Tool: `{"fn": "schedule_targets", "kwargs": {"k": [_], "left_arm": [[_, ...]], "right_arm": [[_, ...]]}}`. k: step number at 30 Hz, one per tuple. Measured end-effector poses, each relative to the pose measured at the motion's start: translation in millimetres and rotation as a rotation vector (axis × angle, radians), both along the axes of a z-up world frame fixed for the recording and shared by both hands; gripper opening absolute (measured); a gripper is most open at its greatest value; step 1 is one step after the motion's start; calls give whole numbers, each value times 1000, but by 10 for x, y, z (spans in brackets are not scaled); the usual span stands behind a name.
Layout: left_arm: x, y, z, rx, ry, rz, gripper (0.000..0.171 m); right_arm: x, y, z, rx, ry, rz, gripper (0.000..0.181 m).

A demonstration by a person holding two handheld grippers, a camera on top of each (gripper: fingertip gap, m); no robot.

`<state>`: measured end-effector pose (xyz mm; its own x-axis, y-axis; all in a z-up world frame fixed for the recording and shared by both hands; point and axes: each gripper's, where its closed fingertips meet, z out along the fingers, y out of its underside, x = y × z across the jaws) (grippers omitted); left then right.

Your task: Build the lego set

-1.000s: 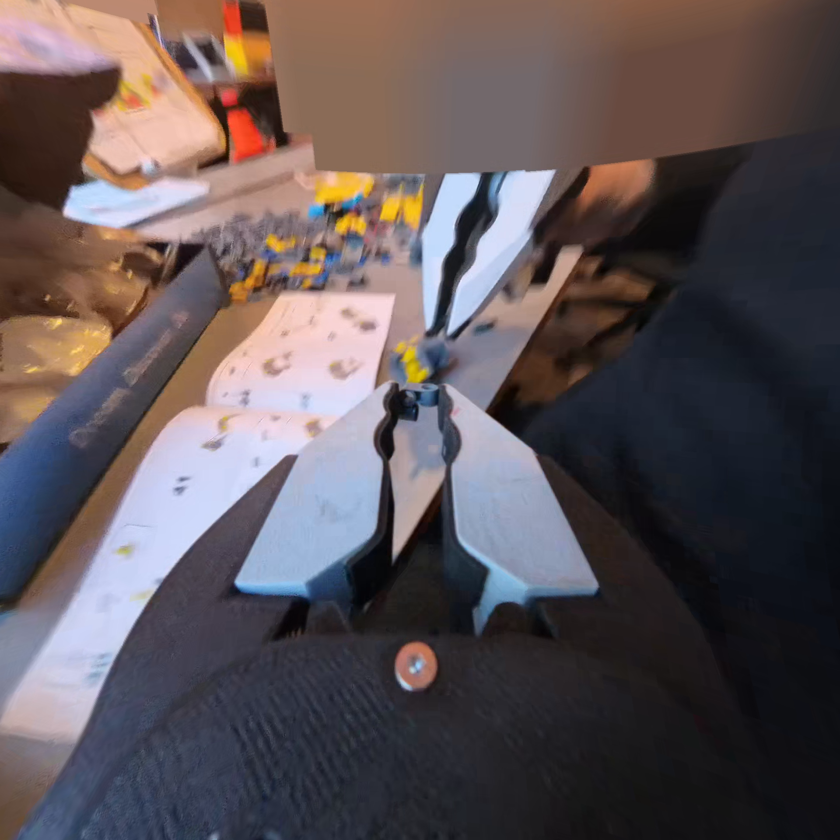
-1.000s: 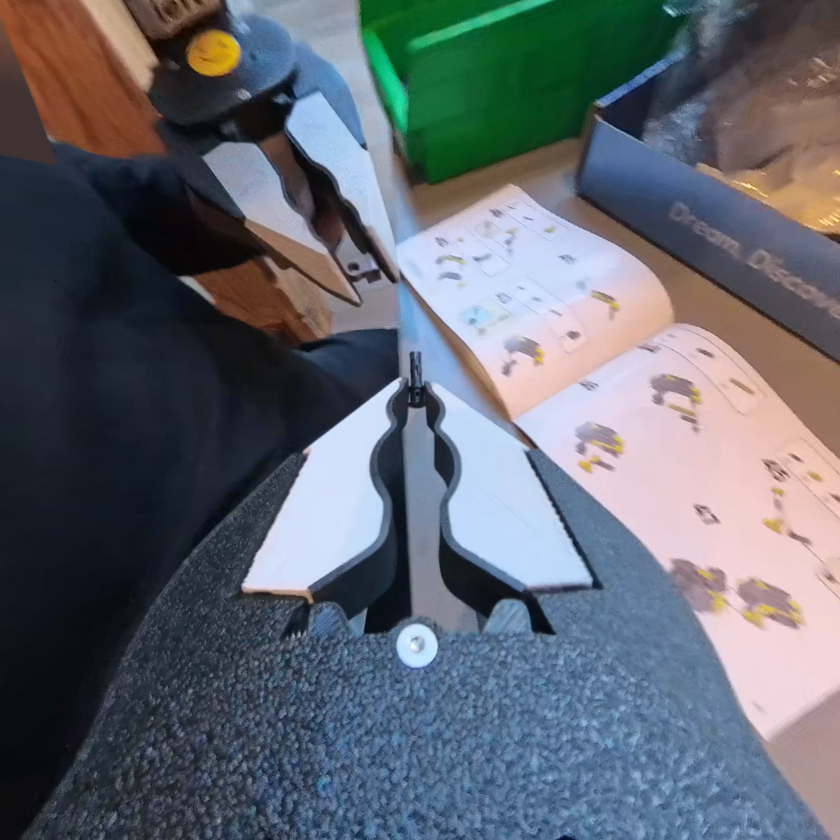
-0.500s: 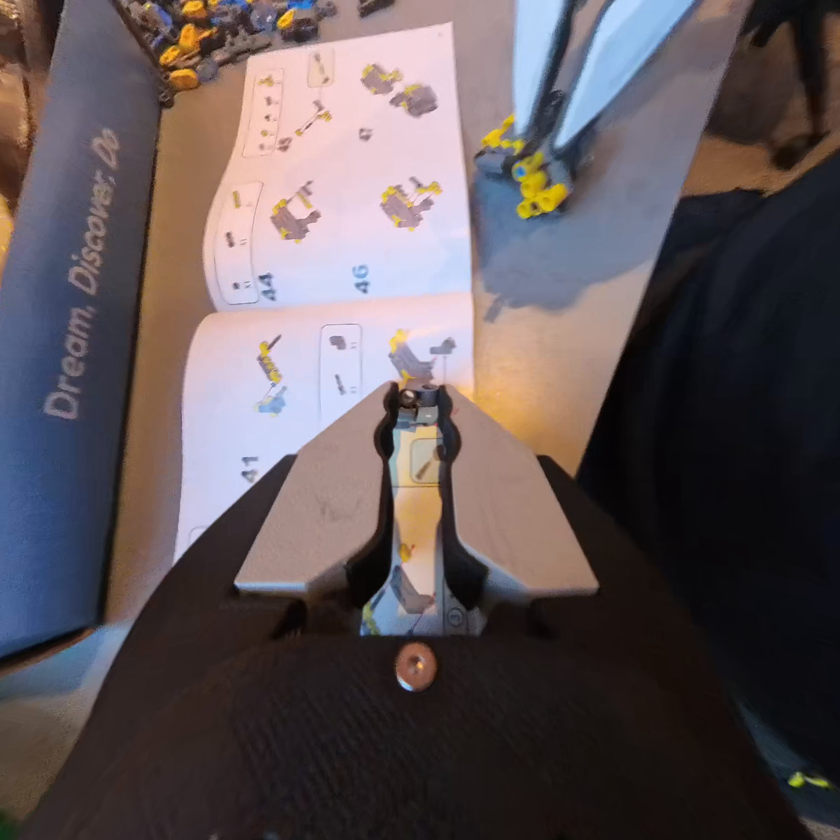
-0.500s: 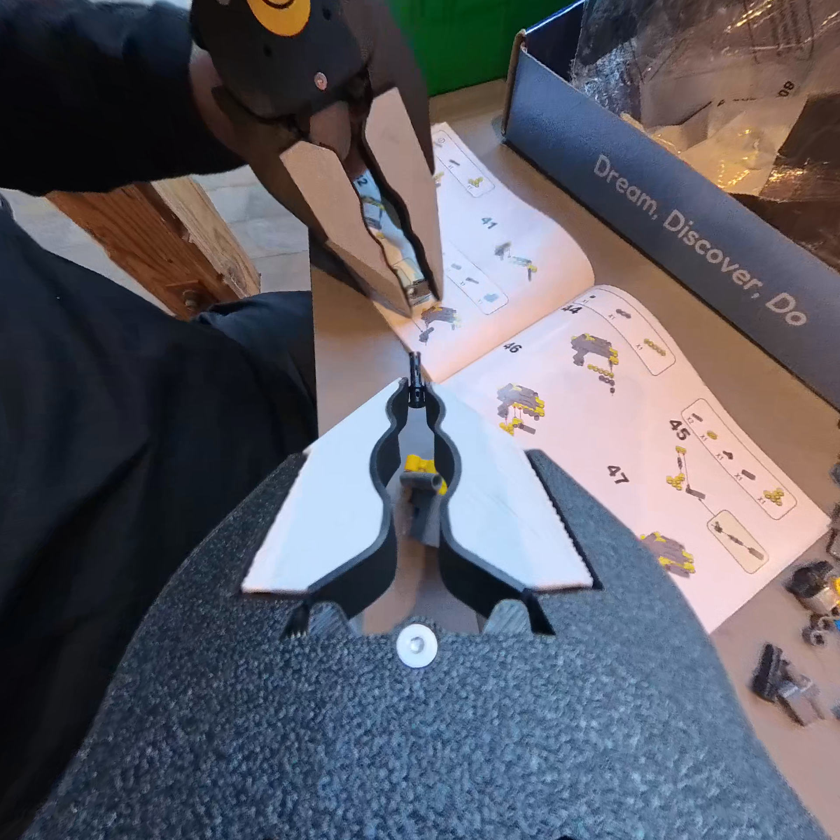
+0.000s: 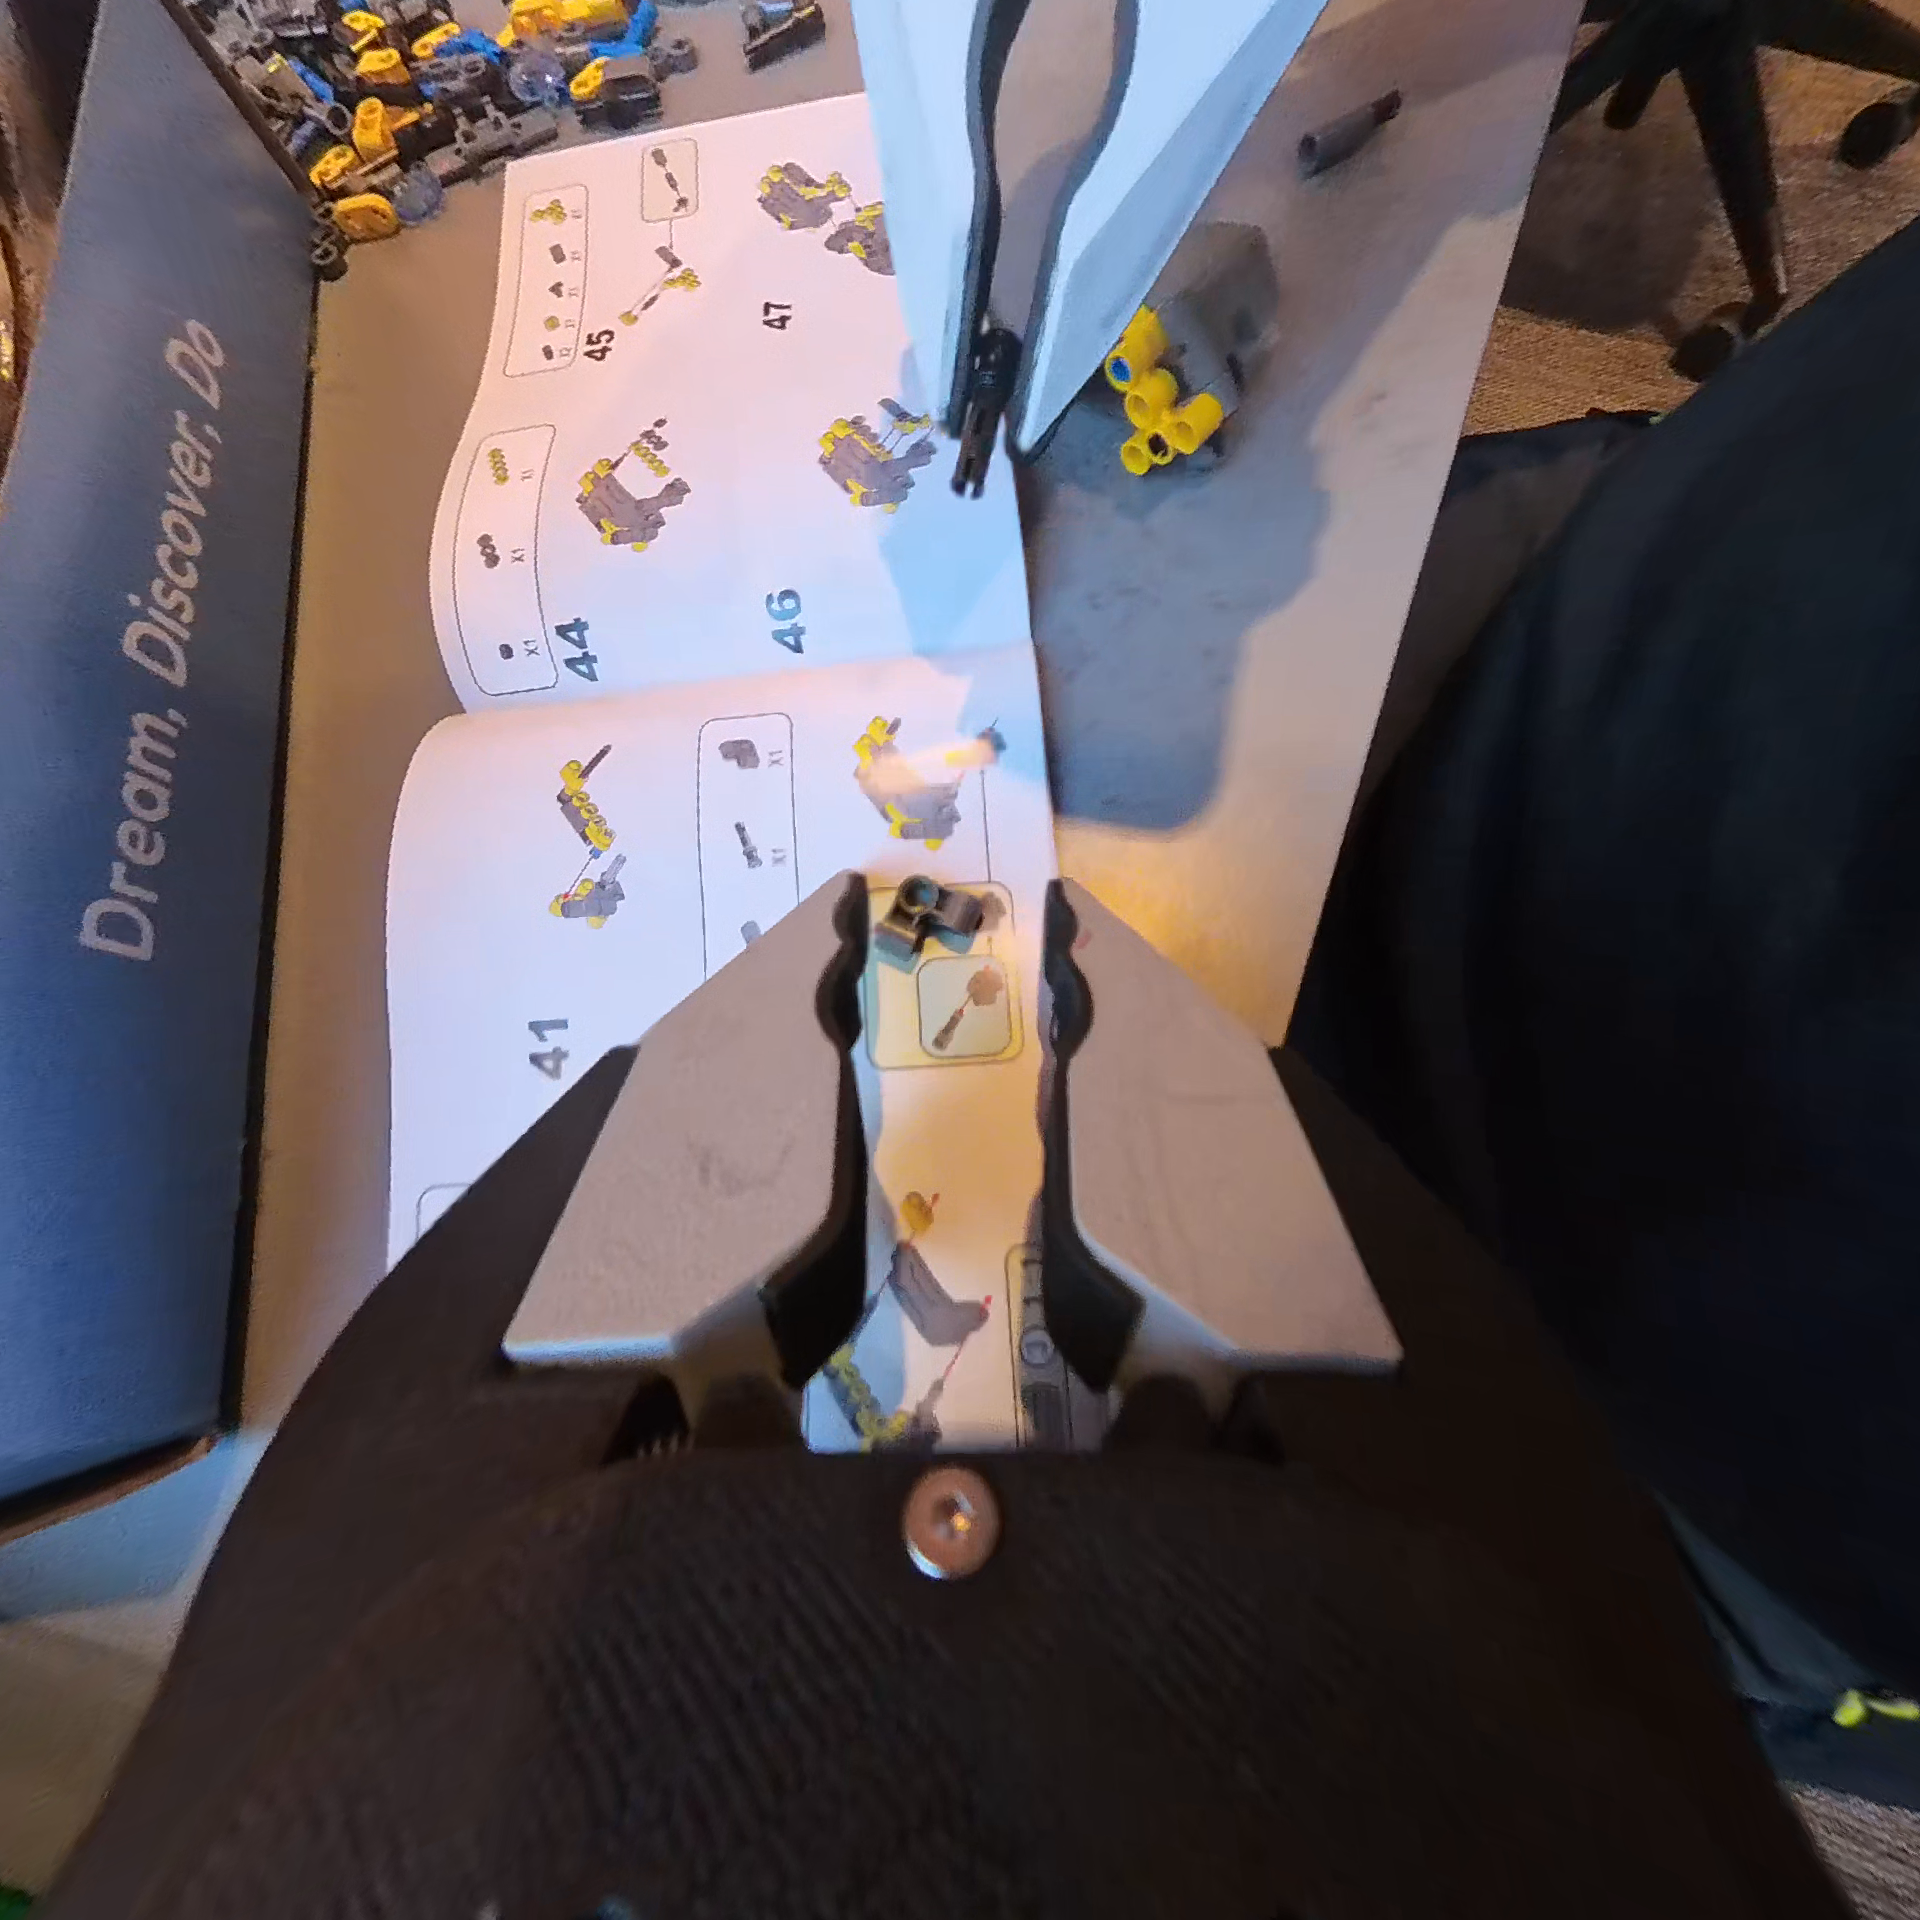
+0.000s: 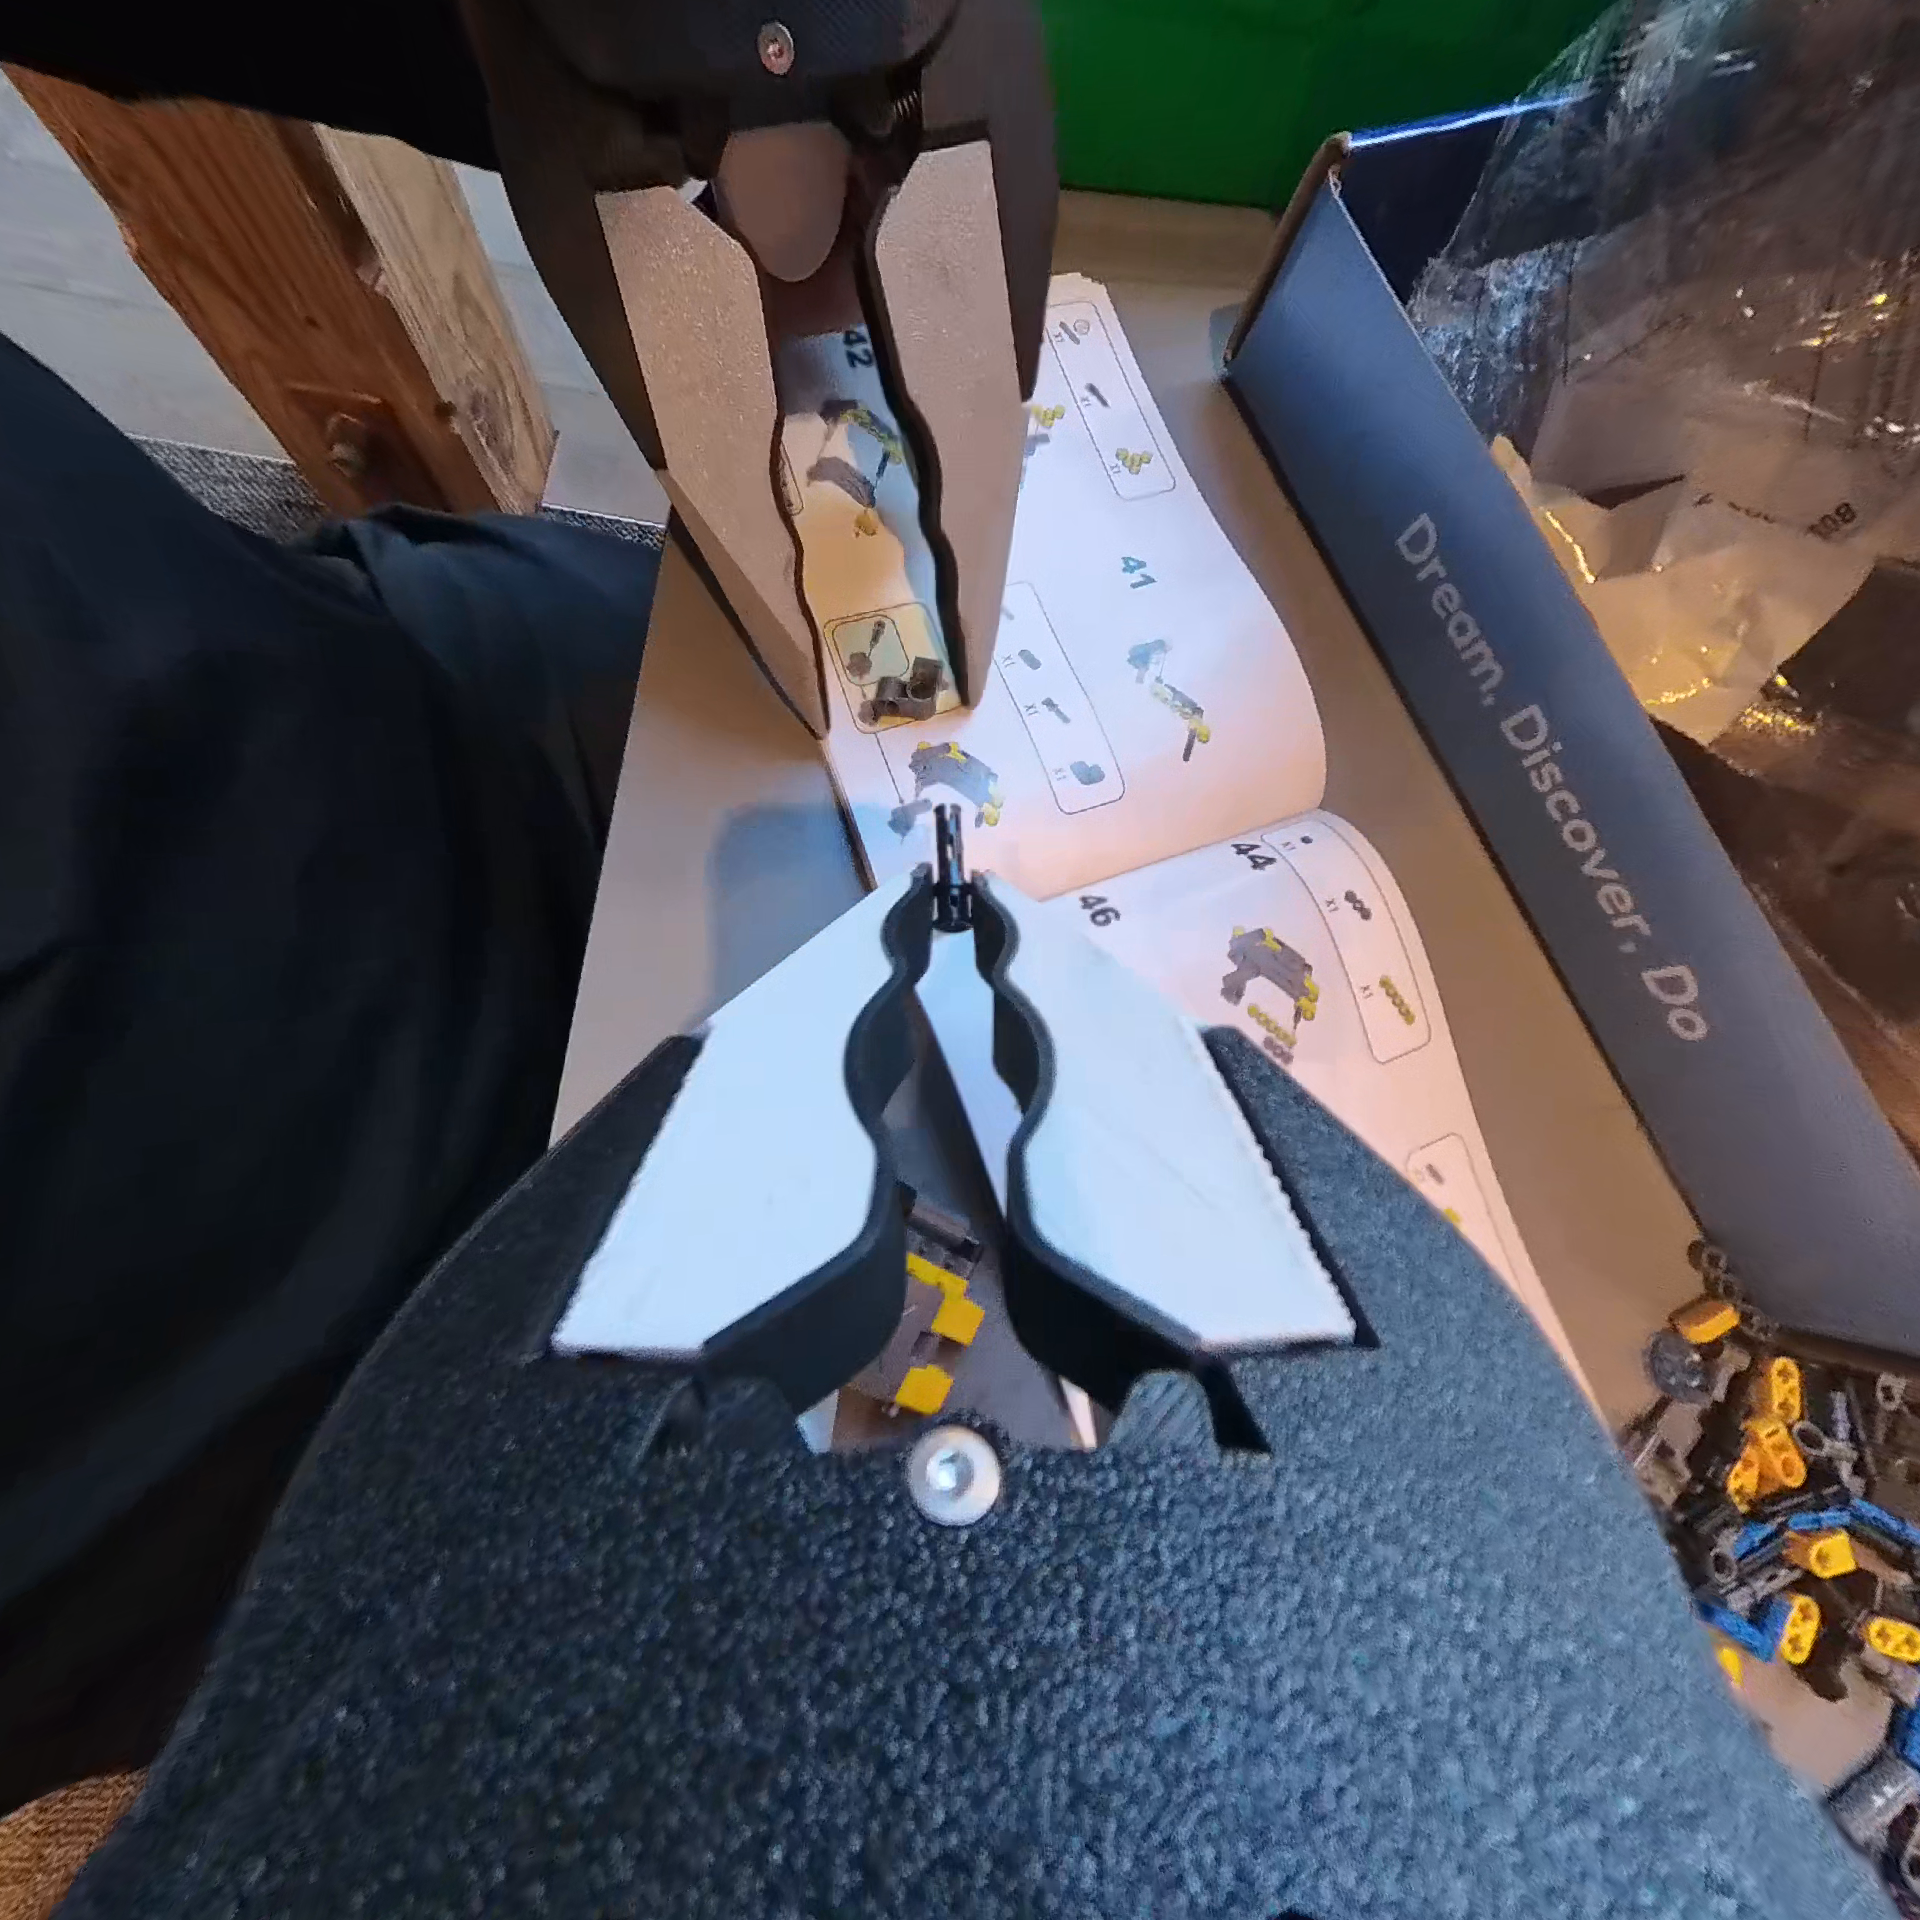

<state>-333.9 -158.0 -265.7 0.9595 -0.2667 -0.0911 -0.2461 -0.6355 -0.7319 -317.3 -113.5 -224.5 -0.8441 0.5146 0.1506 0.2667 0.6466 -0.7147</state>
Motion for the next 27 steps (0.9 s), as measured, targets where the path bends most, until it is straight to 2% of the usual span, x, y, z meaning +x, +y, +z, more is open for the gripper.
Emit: {"fn": "schedule_targets", "kwargs": {"k": [5, 9, 11, 14, 18, 23, 27], "left_arm": [[-19, -100, 177, 61, -19, 64, 37], [15, -149, 492, 180, -96, 171, 23], [77, -123, 587, 220, -174, 218, 21], [155, -85, 605, 237, -222, 233, 21], [179, -43, 512, 204, -233, 240, 19], [75, -43, 481, 206, -210, 275, 3], [77, -51, 491, 224, -240, 279, 4]], "right_arm": [[-16, -83, 85, 71, 99, 109, 7], [-93, -175, 94, 214, 223, 227, 7], [-113, -249, 69, 266, 244, 275, 7], [-114, -391, 64, 296, 272, 338, 7], [-134, -480, 42, 368, 318, 398, 7], [-151, -538, 36, 438, 380, 440, 7], [-149, -550, 52, 485, 428, 463, 7]]}}
